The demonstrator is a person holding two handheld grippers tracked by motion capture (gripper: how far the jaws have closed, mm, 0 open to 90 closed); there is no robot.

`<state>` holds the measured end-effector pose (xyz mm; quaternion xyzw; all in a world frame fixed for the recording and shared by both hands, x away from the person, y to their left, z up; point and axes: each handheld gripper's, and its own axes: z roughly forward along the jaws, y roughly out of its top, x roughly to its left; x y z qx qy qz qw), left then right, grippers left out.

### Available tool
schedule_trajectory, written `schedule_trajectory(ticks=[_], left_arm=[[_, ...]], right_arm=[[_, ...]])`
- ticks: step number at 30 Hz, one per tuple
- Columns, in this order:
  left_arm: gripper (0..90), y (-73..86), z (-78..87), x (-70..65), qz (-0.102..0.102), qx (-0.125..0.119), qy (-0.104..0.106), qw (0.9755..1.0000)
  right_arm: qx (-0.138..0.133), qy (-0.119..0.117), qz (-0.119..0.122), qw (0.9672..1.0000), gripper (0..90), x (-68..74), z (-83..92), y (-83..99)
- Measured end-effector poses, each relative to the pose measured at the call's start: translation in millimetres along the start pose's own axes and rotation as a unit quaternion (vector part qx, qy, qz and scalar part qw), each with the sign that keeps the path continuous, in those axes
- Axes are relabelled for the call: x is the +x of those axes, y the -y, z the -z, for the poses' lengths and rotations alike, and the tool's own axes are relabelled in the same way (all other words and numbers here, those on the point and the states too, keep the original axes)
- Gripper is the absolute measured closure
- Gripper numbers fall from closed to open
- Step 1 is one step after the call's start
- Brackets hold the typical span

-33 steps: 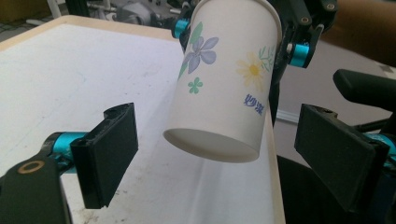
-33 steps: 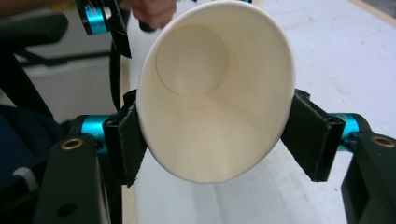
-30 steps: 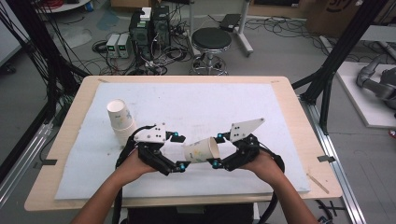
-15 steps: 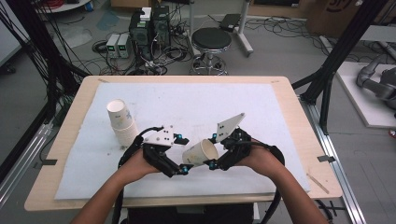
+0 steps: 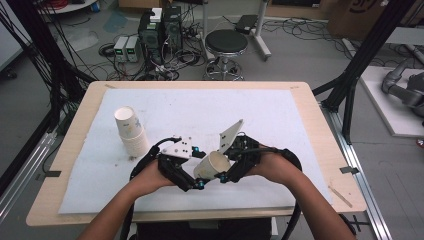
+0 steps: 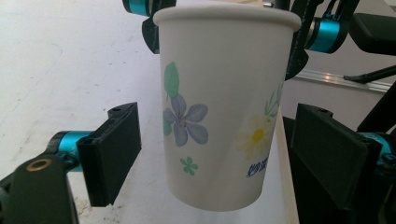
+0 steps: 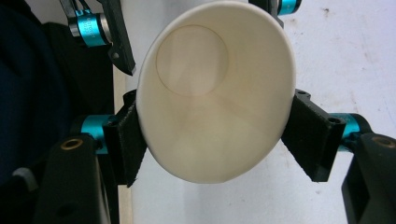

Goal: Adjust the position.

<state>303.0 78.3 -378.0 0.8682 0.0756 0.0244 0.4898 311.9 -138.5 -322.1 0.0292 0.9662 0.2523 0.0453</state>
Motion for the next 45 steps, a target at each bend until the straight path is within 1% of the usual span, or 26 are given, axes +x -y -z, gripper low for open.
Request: schedule_trajectory(ticks=[1, 4, 5, 8, 10, 13, 16, 19, 20, 21, 22, 23, 24, 26, 28, 30, 32, 34, 35, 36, 37, 38, 39, 41, 43, 45], left_arm=[[17.3, -0.1, -0.7, 0.2, -0.001, 0.003, 0.002, 1.0000], [20.3, 0.2, -3.4, 0.1, 0.003, 0.011, 0.007, 0.9999], [22.1, 0.3, -4.3, 0.3, 0.003, 0.014, 0.011, 0.9998], [25.5, 0.2, -6.5, 0.2, 0.004, 0.017, 0.016, 0.9997], [29.5, 0.0, -7.3, 0.7, -0.001, 0.020, 0.022, 0.9996], [33.4, 0.1, -9.3, 0.2, -0.005, 0.022, 0.027, 0.9994], [33.5, 0.0, -10.5, 0.1, -0.002, 0.024, 0.028, 0.9993], [32.9, 1.0, -10.1, 1.2, 0.002, 0.021, 0.022, 0.9995], [32.8, 1.9, -10.0, 1.6, 0.005, 0.018, 0.019, 0.9996], [32.8, 1.9, -10.0, 1.6, 0.005, 0.018, 0.019, 0.9996], [32.8, 3.6, -8.8, 2.9, 0.010, 0.014, 0.015, 0.9997], [32.8, 3.6, -8.8, 2.9, 0.010, 0.014, 0.015, 0.9997], [32.4, 5.7, -6.7, 3.8, 0.018, 0.007, 0.008, 0.9998], [31.9, 8.9, -4.5, 4.8, 0.029, -0.002, -0.002, 0.9996], [31.7, 13.9, -1.9, 6.0, 0.042, -0.016, -0.017, 0.9989], [31.6, 20.1, 1.7, 7.8, 0.054, -0.026, -0.030, 0.9978], [31.5, 26.5, 5.3, 8.5, 0.064, -0.038, -0.045, 0.9962], [31.4, 33.5, 9.2, 9.5, 0.076, -0.053, -0.060, 0.9939], [31.4, 33.5, 9.2, 9.5, 0.076, -0.053, -0.060, 0.9939], [31.3, 39.8, 13.5, 10.5, 0.084, -0.065, -0.074, 0.9915], [31.3, 42.6, 15.4, 10.6, 0.088, -0.072, -0.082, 0.9902], [31.3, 45.0, 17.6, 11.2, 0.088, -0.075, -0.089, 0.9893], [31.3, 47.5, 19.2, 11.3, 0.091, -0.082, -0.095, 0.9879], [31.2, 51.9, 22.8, 11.8, 0.092, -0.091, -0.111, 0.9854], [31.2, 55.8, 25.7, 12.4, 0.094, -0.100, -0.125, 0.9826], [31.0, 59.3, 28.2, 12.8, 0.098, -0.111, -0.137, 0.9794]], right_arm=[[0.008, -0.003, -0.001, 1.0000, 29.1, 0.5, -0.2, -1.4], [0.016, -0.006, 0.009, 0.9998, 29.1, 0.7, -1.9, -4.5], [0.020, -0.007, 0.008, 0.9998, 29.1, 1.4, -2.3, -5.1], [0.022, -0.012, 0.016, 0.9996, 29.1, 1.9, -4.2, -5.9], [0.027, -0.013, 0.017, 0.9994, 29.1, 2.5, -5.2, -6.0], [0.028, -0.013, 0.020, 0.9993, 28.8, 3.5, -6.0, -6.3], [0.022, -0.019, 0.017, 0.9995, 27.5, 2.5, -6.4, -5.7], [0.009, -0.020, 0.001, 0.9998, 24.2, 0.9, -6.1, -3.5], [0.000, -0.019, -0.002, 0.9998, 22.1, 0.2, -5.3, -2.5], [-0.013, -0.014, 0.002, 0.9998, 21.5, -0.9, -3.5, -1.4], [-0.024, -0.012, -0.002, 0.9996, 21.5, -1.2, 0.4, 0.0], [-0.024, -0.012, -0.002, 0.9996, 21.5, -1.2, 0.4, 0.0], [-0.055, -0.016, -0.019, 0.9982, 21.4, -2.5, 8.3, 4.0], [-0.082, -0.015, -0.032, 0.9960, 21.5, -3.4, 15.9, 9.1], [-0.108, -0.008, -0.046, 0.9930, 21.5, -3.7, 21.7, 15.6], [-0.132, 0.005, -0.063, 0.9893, 21.5, -3.2, 25.1, 24.5], [-0.156, 0.016, -0.084, 0.9841, 21.5, -3.3, 25.0, 35.5], [-0.176, 0.027, -0.100, 0.9789, 21.5, -3.1, 22.4, 47.9], [-0.176, 0.027, -0.100, 0.9789, 21.5, -3.1, 22.4, 47.9], [-0.188, 0.047, -0.116, 0.9742, 21.5, -1.4, 19.0, 60.3], [-0.194, 0.051, -0.120, 0.9722, 21.6, -0.8, 17.4, 66.5], [-0.203, 0.058, -0.125, 0.9693, 21.6, 0.4, 15.9, 72.4], [-0.213, 0.065, -0.136, 0.9652, 21.6, 1.9, 14.5, 78.3], [-0.233, 0.080, -0.150, 0.9575, 21.6, 3.5, 11.3, 90.5], [-0.244, 0.100, -0.163, 0.9507, 21.6, 5.5, 8.0, 101.7], [-0.249, 0.117, -0.178, 0.9448, 21.6, 7.5, 5.4, 111.8]])
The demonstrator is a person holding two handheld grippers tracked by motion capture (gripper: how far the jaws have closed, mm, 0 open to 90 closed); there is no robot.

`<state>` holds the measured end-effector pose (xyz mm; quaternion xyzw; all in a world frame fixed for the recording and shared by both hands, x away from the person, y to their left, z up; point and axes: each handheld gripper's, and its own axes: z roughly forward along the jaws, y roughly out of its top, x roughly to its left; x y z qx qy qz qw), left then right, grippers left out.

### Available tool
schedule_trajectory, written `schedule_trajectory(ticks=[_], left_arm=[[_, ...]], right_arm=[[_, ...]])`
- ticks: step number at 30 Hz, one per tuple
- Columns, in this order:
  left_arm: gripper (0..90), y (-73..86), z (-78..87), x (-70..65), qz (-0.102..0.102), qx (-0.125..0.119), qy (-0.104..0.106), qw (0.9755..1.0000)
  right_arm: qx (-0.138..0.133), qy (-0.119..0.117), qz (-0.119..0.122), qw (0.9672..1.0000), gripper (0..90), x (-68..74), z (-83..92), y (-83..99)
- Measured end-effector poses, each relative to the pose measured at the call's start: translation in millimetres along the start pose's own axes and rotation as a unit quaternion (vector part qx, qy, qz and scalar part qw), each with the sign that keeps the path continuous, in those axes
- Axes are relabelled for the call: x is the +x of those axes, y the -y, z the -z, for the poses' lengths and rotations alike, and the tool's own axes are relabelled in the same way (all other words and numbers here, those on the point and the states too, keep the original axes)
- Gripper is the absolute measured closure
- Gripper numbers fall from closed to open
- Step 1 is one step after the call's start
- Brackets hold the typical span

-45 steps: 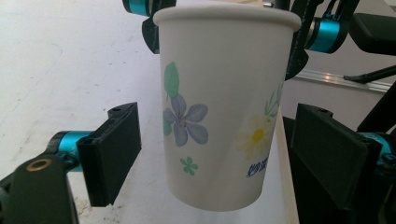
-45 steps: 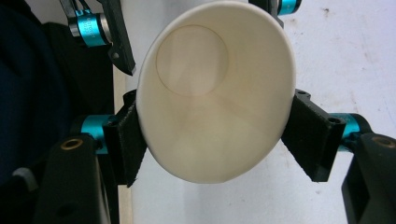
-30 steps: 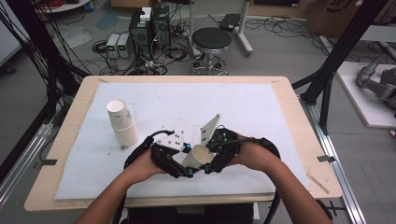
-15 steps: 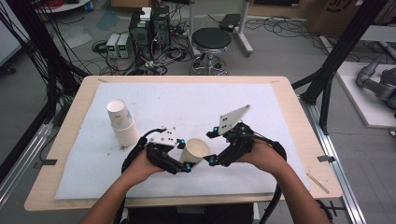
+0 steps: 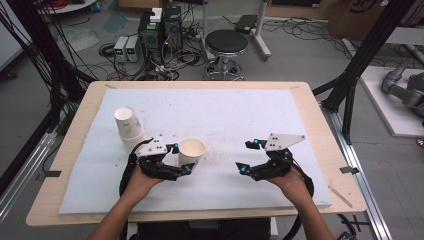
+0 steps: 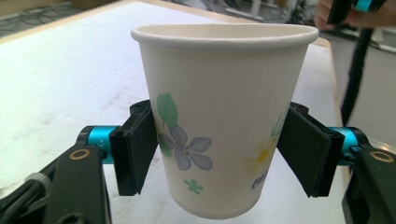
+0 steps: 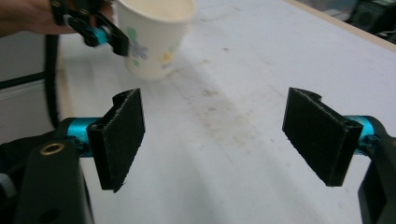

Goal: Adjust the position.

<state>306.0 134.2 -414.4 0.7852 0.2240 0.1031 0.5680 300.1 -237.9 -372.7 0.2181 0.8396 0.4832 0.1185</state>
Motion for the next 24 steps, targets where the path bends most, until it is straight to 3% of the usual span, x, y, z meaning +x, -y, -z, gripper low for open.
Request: schedule_trajectory(ticks=[7, 12, 15, 18, 24], left_arm=[[30.8, 8.3, 9.7, -2.1, -0.006, -0.039, -0.034, 0.9986], [30.8, 11.2, 12.8, -1.1, -0.008, -0.051, -0.044, 0.9977], [30.8, 12.1, 14.2, -0.4, -0.010, -0.056, -0.049, 0.9972], [30.7, 12.8, 15.2, 0.2, -0.009, -0.058, -0.048, 0.9971], [30.4, 13.4, 19.8, 3.0, -0.003, -0.067, -0.053, 0.9964]], right_arm=[[-0.034, 0.046, -0.037, 0.9977, 21.5, -3.7, 11.7, 25.2], [-0.062, 0.098, -0.051, 0.9920, 21.2, -6.8, 20.7, 35.5], [-0.064, 0.123, -0.057, 0.9887, 20.0, -7.7, 24.1, 41.1], [-0.060, 0.128, -0.069, 0.9875, 20.0, -9.3, 25.2, 45.8], [-0.068, 0.137, -0.069, 0.9858, 20.0, -8.9, 27.0, 46.8]])
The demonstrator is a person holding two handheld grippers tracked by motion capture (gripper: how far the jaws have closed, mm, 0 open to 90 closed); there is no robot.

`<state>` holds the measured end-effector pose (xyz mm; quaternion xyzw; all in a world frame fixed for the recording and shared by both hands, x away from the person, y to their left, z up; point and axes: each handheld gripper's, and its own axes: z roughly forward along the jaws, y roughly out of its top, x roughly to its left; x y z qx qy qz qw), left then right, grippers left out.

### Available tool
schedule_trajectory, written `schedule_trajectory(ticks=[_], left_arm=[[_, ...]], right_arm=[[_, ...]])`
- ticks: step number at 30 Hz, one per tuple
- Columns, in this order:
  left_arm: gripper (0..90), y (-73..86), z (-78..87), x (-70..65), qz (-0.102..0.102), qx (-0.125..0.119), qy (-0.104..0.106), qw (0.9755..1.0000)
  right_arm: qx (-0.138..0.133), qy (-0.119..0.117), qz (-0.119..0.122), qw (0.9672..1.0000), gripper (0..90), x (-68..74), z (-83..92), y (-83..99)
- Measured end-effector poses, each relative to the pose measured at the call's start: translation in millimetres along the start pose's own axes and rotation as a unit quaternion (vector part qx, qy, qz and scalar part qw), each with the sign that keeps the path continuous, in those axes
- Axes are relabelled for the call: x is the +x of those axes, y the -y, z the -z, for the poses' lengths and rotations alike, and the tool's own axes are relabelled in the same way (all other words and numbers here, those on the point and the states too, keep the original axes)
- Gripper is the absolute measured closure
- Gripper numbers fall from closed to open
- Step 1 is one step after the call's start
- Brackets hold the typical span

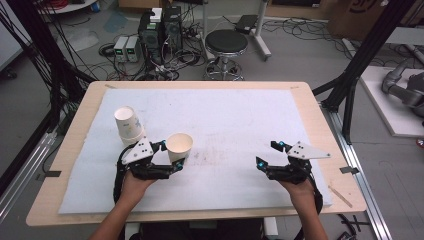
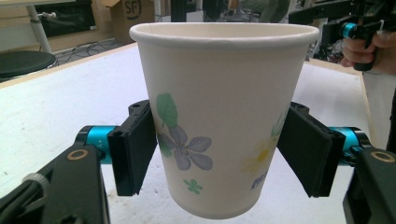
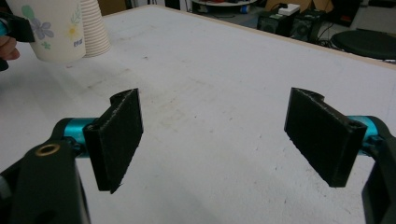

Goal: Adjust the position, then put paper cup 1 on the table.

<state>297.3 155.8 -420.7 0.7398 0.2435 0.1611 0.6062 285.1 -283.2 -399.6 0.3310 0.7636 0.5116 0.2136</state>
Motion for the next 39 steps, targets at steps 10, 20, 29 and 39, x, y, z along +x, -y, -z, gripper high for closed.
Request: schedule_trajectory(ticks=[10, 20, 29, 39], left_arm=[[30.3, -1.3, 2.5, 1.3, 0.002, -0.012, -0.004, 0.9999], [30.1, -9.0, -5.5, 12.4, 0.019, -0.030, -0.008, 0.9993], [29.6, -21.5, -33.9, 26.4, 0.034, -0.040, -0.017, 0.9985], [29.7, -37.4, -86.5, 46.3, 0.035, -0.021, -0.040, 0.9984]], right_arm=[[-0.006, 0.000, 0.002, 1.0000, 20.0, 0.1, 1.2, 1.4], [-0.001, 0.000, 0.001, 1.0000, 20.0, -0.2, 2.2, 3.2], [-0.002, -0.002, 0.005, 1.0000, 20.0, 0.6, 3.3, 3.4], [-0.005, 0.001, 0.003, 1.0000, 20.0, -0.7, 8.7, 5.0]])
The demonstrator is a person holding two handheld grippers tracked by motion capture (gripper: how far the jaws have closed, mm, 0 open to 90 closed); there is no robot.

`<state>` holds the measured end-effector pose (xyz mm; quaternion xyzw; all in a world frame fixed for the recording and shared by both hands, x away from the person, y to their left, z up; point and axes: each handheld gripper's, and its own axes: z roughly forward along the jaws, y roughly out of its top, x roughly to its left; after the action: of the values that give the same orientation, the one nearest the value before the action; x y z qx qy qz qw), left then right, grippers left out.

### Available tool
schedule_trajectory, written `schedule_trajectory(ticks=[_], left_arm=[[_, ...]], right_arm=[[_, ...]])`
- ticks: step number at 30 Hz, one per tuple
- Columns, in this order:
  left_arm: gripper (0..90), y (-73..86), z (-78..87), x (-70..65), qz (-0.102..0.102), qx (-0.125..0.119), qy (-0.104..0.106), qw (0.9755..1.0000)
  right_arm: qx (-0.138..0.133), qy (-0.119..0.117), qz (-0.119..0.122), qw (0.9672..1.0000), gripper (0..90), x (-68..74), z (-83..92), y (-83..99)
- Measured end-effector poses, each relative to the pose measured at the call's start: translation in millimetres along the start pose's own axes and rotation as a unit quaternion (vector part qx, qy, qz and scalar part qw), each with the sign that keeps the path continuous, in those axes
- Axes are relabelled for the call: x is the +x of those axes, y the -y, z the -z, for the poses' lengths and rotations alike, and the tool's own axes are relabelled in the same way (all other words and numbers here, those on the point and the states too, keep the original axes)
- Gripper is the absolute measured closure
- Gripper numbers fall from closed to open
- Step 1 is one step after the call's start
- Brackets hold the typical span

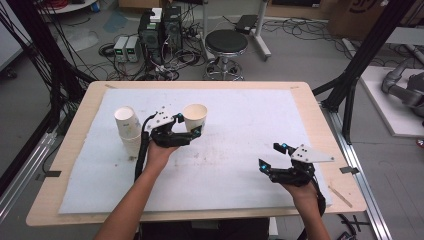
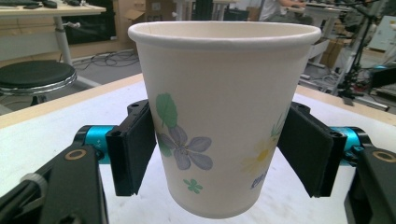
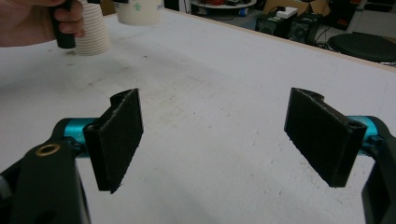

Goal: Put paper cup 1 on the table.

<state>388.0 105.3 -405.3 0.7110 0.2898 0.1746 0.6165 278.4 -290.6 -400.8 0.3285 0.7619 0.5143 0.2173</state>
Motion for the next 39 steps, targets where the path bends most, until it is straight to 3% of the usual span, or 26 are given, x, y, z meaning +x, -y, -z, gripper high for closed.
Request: schedule_trajectory(ticks=[5, 9, 13, 19, 20, 28, 32, 36, 38, 39], left_arm=[[29.7, -0.2, -17.2, 7.6, 0.000, 0.012, -0.016, 0.9998], [29.8, 7.6, -34.2, 19.3, 0.007, 0.034, -0.046, 0.9983], [29.8, 17.3, -41.5, 26.3, 0.016, 0.057, -0.058, 0.9966], [29.8, 24.0, -47.8, 27.7, 0.009, 0.084, -0.072, 0.9938], [29.7, 24.0, -47.8, 27.7, 0.009, 0.084, -0.072, 0.9938], [29.7, 31.5, -49.9, 26.0, 0.003, 0.150, -0.091, 0.9845], [29.6, 34.1, -46.2, 23.8, 0.004, 0.151, -0.094, 0.9840], [28.7, 38.3, -40.4, 23.5, 0.020, 0.152, -0.091, 0.9840], [24.7, 39.0, -38.9, 23.2, 0.020, 0.157, -0.090, 0.9832], [22.0, 40.2, -35.9, 22.7, 0.029, 0.163, -0.091, 0.9820]], right_arm=[[-0.001, 0.000, 0.002, 1.0000, 20.0, -1.6, 1.1, 0.6], [0.001, -0.003, -0.001, 1.0000, 20.0, -1.7, 0.5, 1.2], [0.004, -0.005, -0.001, 1.0000, 20.0, -1.5, -0.1, 1.4], [0.003, -0.005, 0.001, 1.0000, 20.0, -2.7, -0.5, 1.9], [0.005, -0.007, -0.003, 1.0000, 20.0, -2.2, -0.4, 2.0], [0.009, -0.008, 0.000, 0.9999, 20.0, -1.2, -1.1, 2.1], [0.009, -0.011, -0.001, 0.9999, 20.0, -0.4, -1.1, 2.1], [0.010, -0.012, 0.001, 0.9999, 20.0, 0.7, -1.2, 1.6], [0.010, -0.013, 0.001, 0.9999, 20.0, 0.9, -1.2, 1.6], [0.011, -0.014, 0.002, 0.9998, 20.0, 1.4, -1.3, 1.6]])
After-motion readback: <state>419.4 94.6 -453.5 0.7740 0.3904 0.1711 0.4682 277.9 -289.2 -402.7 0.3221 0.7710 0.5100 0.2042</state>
